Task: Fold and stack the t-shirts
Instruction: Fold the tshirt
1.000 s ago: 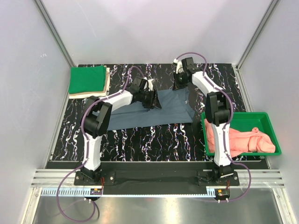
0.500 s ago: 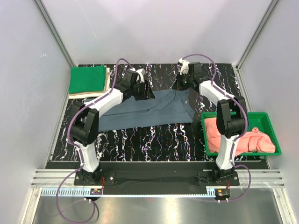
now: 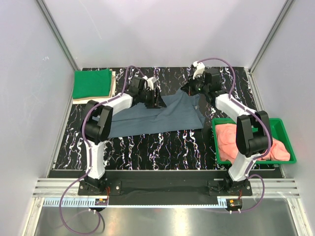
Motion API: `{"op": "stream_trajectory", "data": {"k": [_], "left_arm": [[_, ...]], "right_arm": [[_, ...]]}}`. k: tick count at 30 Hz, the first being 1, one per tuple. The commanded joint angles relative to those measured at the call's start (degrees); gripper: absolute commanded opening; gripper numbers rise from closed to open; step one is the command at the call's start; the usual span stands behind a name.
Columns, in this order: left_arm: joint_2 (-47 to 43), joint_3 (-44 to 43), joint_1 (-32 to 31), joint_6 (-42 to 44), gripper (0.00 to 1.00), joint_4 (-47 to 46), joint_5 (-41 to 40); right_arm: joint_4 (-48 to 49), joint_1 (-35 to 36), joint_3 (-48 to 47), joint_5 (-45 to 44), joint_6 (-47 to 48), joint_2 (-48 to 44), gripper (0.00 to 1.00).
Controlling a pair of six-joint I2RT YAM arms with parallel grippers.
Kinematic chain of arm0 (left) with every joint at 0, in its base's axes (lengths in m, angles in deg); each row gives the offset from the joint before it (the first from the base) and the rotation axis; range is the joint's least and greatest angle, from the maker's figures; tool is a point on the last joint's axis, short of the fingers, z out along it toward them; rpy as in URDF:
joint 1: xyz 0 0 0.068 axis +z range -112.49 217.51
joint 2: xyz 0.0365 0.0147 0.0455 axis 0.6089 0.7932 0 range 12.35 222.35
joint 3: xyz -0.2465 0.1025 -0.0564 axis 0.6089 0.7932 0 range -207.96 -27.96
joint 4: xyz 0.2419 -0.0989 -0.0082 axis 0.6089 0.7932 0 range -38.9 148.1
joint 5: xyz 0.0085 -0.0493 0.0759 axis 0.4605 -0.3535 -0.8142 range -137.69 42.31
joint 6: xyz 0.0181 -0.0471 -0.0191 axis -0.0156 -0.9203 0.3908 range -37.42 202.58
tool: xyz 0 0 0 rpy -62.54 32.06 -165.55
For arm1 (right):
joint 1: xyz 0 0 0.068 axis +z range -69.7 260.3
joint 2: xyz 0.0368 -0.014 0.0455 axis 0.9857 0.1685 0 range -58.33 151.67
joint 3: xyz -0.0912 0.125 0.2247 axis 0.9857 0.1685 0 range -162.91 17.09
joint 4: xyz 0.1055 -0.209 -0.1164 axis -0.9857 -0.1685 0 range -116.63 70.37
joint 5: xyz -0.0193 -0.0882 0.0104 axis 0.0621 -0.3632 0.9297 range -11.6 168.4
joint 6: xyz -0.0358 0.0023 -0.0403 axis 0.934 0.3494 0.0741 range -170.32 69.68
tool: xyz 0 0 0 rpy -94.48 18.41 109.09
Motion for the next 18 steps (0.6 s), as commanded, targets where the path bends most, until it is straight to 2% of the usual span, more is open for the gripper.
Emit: {"op": "stream_trajectory", "data": {"k": [1, 8, 12, 18], "left_arm": [[-0.27, -0.32, 0.29, 0.18, 0.57, -6.66, 4.61], [2.37, 0.39, 0.90, -2.81, 0.57, -14.48, 9.71], [2.55, -0.05, 1.69, -3.16, 0.57, -15.45, 10.50], [2.72, 0.56, 5.47, -7.11, 0.57, -23.54, 15.94]], "right_arm": [[6.50, -0.13, 0.26, 1.32, 0.60, -2.74, 0.00], [8.70, -0.13, 1.40, 2.81, -0.46, -2.74, 0.00], [8.70, -0.13, 2.20, 5.80, 0.59, -3.62, 0.00], [8.61, -0.13, 3.25, 12.37, 0.68, -4.41, 0.00]]}}
